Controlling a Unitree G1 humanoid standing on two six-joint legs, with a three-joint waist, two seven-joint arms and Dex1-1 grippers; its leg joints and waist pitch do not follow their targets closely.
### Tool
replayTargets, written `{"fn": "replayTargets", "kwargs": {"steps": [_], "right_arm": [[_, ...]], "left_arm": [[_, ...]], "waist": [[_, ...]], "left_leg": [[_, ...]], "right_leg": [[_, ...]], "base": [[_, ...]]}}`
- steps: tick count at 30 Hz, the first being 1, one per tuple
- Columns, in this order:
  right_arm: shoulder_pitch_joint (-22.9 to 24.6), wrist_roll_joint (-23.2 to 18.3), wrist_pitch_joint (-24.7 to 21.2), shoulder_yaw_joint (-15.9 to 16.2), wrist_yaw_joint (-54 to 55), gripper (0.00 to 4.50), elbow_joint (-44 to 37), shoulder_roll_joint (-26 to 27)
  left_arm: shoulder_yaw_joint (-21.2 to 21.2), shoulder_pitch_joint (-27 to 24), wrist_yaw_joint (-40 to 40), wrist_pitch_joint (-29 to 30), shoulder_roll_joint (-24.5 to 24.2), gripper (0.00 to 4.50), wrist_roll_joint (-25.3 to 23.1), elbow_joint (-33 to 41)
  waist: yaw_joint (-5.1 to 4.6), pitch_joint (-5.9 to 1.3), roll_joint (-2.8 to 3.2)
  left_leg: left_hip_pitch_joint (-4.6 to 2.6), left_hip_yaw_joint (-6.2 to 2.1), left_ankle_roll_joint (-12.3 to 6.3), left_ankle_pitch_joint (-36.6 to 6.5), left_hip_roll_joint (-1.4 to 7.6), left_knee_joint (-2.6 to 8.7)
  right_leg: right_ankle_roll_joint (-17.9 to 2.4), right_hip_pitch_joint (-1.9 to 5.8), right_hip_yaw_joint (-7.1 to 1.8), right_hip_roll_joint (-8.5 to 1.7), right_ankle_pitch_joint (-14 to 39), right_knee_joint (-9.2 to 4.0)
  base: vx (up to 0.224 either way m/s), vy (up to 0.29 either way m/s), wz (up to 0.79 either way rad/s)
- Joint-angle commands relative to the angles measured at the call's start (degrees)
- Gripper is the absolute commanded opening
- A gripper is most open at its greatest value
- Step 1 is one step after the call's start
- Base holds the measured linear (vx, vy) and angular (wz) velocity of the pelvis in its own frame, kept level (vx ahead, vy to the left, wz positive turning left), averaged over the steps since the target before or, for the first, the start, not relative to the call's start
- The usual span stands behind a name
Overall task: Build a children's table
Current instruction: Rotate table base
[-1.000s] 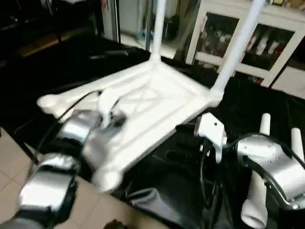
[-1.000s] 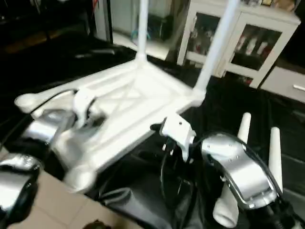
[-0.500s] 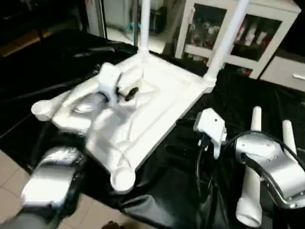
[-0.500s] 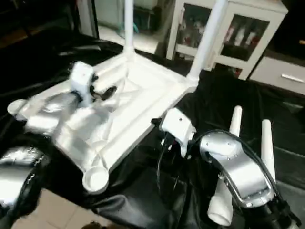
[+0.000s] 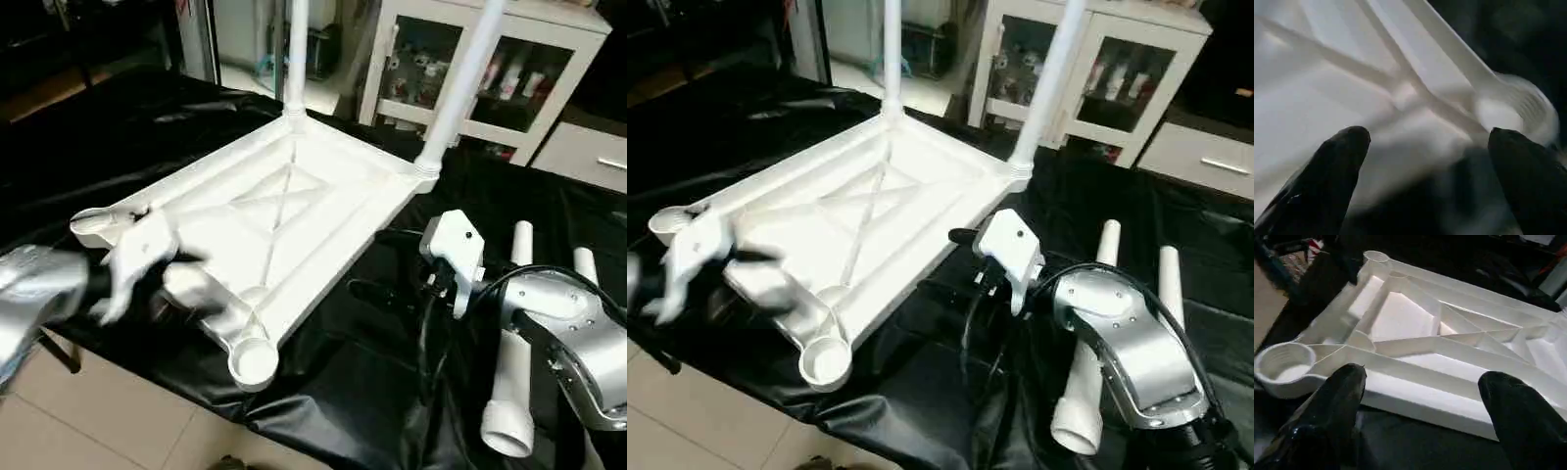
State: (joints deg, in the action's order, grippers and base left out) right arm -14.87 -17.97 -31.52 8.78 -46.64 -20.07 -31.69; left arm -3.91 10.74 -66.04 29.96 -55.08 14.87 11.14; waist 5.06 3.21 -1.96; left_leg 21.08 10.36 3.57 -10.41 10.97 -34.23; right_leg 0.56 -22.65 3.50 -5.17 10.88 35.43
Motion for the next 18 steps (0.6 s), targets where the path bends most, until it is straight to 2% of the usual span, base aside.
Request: {"fn": "replayTargets", "kwargs": {"steps": [1,3,4,6,7,8,12,15,18], "right_arm": [[0.2,-0.9,-0.2,-0.4,-1.6,4.09,-0.5,-1.2],[0.1,-1.2,-0.2,-0.2,-2.8,4.09,-0.2,-2.0],[0.1,-1.3,-0.1,-0.1,-3.5,4.09,0.0,-2.6],[0.1,-1.2,0.3,-0.2,-4.6,4.09,0.6,-3.3],[0.3,-1.1,0.5,-0.2,-4.8,4.09,0.7,-3.5],[0.2,-1.0,0.8,0.0,-5.1,4.09,1.0,-3.8],[0.0,-0.8,0.7,0.8,-6.4,4.09,0.7,-5.1],[0.3,-0.6,0.6,1.0,-6.3,4.09,0.3,-5.0],[0.6,-0.1,0.9,1.4,-6.0,4.09,0.2,-5.0]], "left_arm": [[-1.4,-1.0,-1.5,1.6,-2.0,4.41,-0.1,3.7],[-2.0,-1.8,-1.6,2.8,-3.5,4.41,-0.3,5.0],[-2.7,-2.1,-1.6,2.0,-4.2,4.41,-1.8,4.9],[-3.5,-2.1,-0.8,1.5,-4.6,4.41,-3.8,4.7],[-3.7,-1.9,-0.2,1.4,-4.4,4.41,-4.4,4.5],[-4.3,-1.8,-0.1,0.8,-4.5,4.41,-5.5,4.4],[-7.4,-1.6,0.0,-0.1,-6.1,4.41,-8.7,4.7],[-10.0,0.2,1.7,-0.7,-4.4,4.41,-11.3,2.2],[-12.3,1.5,3.1,-1.2,-1.7,4.41,-13.2,-0.1]], "waist": [[-0.21,-2.51,0.85],[0.01,-2.60,0.89],[-0.05,-2.62,0.74],[-0.02,-2.67,0.82],[-0.05,-2.74,0.45],[-0.08,-2.79,0.59],[-0.09,-2.97,0.39],[-0.09,-3.19,0.27],[-0.04,-3.24,0.32]], "left_leg": [[-1.50,-1.25,4.05,-24.2,2.39,5.71],[-1.77,-1.13,3.92,-23.8,2.34,5.58],[-1.70,-1.09,3.87,-23.3,2.34,5.56],[-1.56,-1.10,3.90,-22.3,2.33,5.58],[-1.35,-1.13,3.69,-21.6,2.31,5.58],[-1.46,-1.07,3.67,-21.3,2.32,5.53],[-1.33,-1.01,3.32,-19.6,2.26,5.38],[-1.34,-0.78,2.78,-17.0,2.20,5.11],[-1.47,-0.69,2.99,-16.8,2.16,5.01]], "right_leg": [[-7.3,0.89,-2.77,-2.95,23.3,-4.87],[-7.5,0.65,-2.85,-2.88,22.6,-4.84],[-7.6,0.66,-2.86,-2.84,22.0,-4.78],[-7.6,0.81,-2.83,-2.77,20.6,-4.71],[-7.6,1.07,-2.78,-2.77,19.8,-4.52],[-7.8,0.92,-2.80,-2.76,19.1,-4.55],[-8.3,1.16,-2.81,-2.73,16.6,-4.22],[-9.1,1.25,-2.82,-2.65,13.5,-3.92],[-9.6,1.23,-2.82,-2.56,12.5,-3.81]], "base": [[0.000,0.000,0.00],[0.000,0.000,0.00],[0.000,0.000,0.00],[0.000,0.000,0.00],[0.000,0.000,0.00],[0.000,0.000,0.00],[0.000,0.000,0.00],[0.000,0.000,0.00],[0.000,0.000,0.00]]}}
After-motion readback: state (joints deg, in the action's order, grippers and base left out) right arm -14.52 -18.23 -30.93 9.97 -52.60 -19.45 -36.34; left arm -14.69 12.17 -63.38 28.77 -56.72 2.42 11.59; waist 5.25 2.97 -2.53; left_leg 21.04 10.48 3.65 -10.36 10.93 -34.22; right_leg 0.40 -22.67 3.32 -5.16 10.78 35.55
